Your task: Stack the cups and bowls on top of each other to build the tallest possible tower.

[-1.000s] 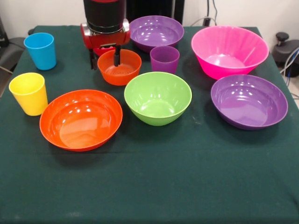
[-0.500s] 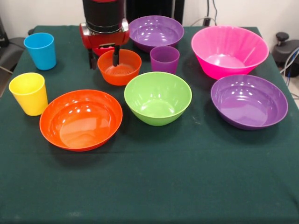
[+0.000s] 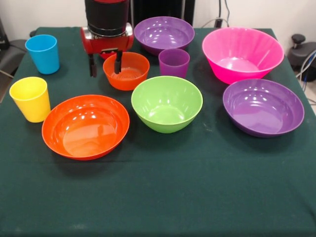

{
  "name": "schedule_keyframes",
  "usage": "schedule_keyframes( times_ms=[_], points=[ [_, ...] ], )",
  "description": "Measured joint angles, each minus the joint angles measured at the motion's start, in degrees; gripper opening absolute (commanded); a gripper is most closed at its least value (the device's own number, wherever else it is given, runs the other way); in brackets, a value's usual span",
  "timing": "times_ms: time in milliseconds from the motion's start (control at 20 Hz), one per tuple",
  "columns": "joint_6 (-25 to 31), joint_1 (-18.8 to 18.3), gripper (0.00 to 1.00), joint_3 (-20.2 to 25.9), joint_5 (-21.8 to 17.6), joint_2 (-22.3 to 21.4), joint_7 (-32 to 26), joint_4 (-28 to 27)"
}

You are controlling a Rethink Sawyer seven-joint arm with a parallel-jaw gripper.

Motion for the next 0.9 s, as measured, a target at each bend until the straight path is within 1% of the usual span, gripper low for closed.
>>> schedule_keyframes(
  times_ms=[250, 900],
  points=[
    [-0.95, 0.0, 1.0, -0.08, -1.18, 0.69, 0.0, -0.02],
    [-0.96, 0.0, 1.0, -0.21, -1.4, 5.0, -0.01, -0.48]
  ],
)
